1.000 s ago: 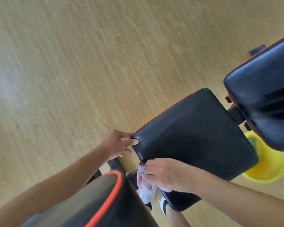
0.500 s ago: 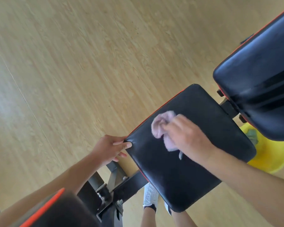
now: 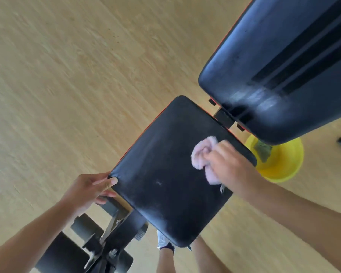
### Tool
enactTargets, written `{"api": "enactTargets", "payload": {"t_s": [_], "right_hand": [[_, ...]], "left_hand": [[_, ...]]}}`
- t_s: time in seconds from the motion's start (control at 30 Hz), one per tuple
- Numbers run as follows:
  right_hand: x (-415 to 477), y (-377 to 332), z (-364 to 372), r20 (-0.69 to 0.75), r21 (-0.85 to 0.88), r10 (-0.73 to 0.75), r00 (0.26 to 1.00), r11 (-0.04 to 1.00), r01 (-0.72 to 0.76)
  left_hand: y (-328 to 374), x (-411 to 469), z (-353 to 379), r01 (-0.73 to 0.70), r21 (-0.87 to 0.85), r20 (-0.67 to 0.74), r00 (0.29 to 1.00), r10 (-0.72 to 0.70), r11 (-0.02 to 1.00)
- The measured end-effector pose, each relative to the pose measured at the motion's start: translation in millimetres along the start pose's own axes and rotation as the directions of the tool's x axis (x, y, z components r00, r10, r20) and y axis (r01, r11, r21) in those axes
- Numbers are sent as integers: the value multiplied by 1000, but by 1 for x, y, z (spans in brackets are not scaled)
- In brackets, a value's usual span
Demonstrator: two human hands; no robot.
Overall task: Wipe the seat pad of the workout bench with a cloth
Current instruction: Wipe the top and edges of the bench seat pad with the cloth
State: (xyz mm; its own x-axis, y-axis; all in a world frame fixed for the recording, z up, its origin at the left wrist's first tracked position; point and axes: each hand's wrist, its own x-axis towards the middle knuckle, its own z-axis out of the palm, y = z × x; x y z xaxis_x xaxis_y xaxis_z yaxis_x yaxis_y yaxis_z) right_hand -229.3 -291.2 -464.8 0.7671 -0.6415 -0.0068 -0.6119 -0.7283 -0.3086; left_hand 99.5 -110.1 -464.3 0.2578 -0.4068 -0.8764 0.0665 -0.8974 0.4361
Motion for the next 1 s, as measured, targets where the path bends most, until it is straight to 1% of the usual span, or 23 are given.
{"api": "enactTargets", "payload": {"t_s": [0.03, 0.07, 0.1, 0.13, 0.17, 0.23, 0.27, 0.3, 0.33, 0.37, 0.4, 0.43, 0.47, 0.5, 0.53, 0.57, 0.6, 0.63, 0.67, 0.73, 0.87, 0.97, 1.0], "right_hand": [[8, 8, -7, -55, 43, 230, 972, 973, -227], [8, 2, -7, -94, 112, 426, 900, 903, -416], [4, -14, 1, -95, 186, 550, 830, 829, -528], [-6, -37, 11, -44, 219, 581, 813, 799, -559], [-22, -67, 24, 66, 236, 516, 854, 823, -516], [-63, -115, 38, 240, 371, 224, 945, 878, -303], [-76, -121, 36, 286, 384, 43, 957, 910, -156], [-84, -112, 32, 328, 320, -42, 944, 945, -69], [-87, -90, 27, 286, 260, -148, 947, 963, 73], [-85, -64, 13, 333, 246, -111, 936, 969, 27], [-78, -41, 5, 294, 248, 4, 956, 965, -80], [-70, -24, -4, 249, 232, 196, 949, 939, -254], [-66, -16, -5, 167, 238, 400, 901, 871, -431], [-61, -23, -7, 129, 258, 560, 818, 778, -573], [-59, -35, 1, 44, 274, 623, 781, 744, -609], [-56, -54, 8, 24, 299, 665, 747, 708, -640], [-53, -73, 11, 107, 356, 679, 727, 656, -665], [-53, -88, 15, 175, 361, 632, 755, 673, -646], [-52, -97, 17, 231, 304, 556, 798, 738, -602], [-51, -94, 24, 266, 229, 528, 806, 778, -585], [-31, -86, -11, 157, 321, 629, 761, 696, -642], [-22, -86, -51, 207, 409, 676, 707, 597, -690], [-22, -84, -59, 228, 427, 678, 699, 575, -698]], "left_hand": [[0, -1, 0, 4, 10, -8, 1000, -4, 1000], [0, -3, 1, 4, 18, -14, 1000, -4, 1000], [2, -4, 3, -7, 18, -21, 1000, 7, 1000], [3, -4, 4, -12, 15, -33, 999, 12, 1000], [3, -5, 4, -12, 14, -49, 999, 12, 1000], [3, -7, 5, -12, 14, -58, 998, 13, 1000], [2, -7, 6, -12, 12, -55, 998, 13, 1000], [2, -8, 6, -18, 13, -54, 998, 19, 1000], [4, -10, 7, -22, 19, -53, 998, 23, 1000], [6, -11, 8, -29, 27, -52, 998, 30, 999], [8, -13, 7, -31, 41, -49, 998, 33, 999], [9, -14, 5, -35, 54, -51, 998, 37, 998], [12, -15, 4, -24, 83, -51, 998, 28, 996], [14, -17, 3, -15, 124, -45, 999, 21, 992], [19, -20, 2, -13, 168, -47, 999, 21, 986], [23, -22, 0, -17, 222, -59, 998, 30, 975], [27, -24, -4, -42, 314, -64, 996, 66, 949], [34, -25, -9, -91, 441, -45, 991, 123, 893], [42, -24, -13, -138, 571, -13, 984, 177, 809], [70, -21, -25, -236, 732, 61, 957, 283, 639], [158, -40, -47, -343, 868, 157, 875, 458, 359], [224, -59, -56, -390, 913, 268, 796, 543, 120], [244, -67, -49, -378, 925, 307, 803, 510, 40]]}}
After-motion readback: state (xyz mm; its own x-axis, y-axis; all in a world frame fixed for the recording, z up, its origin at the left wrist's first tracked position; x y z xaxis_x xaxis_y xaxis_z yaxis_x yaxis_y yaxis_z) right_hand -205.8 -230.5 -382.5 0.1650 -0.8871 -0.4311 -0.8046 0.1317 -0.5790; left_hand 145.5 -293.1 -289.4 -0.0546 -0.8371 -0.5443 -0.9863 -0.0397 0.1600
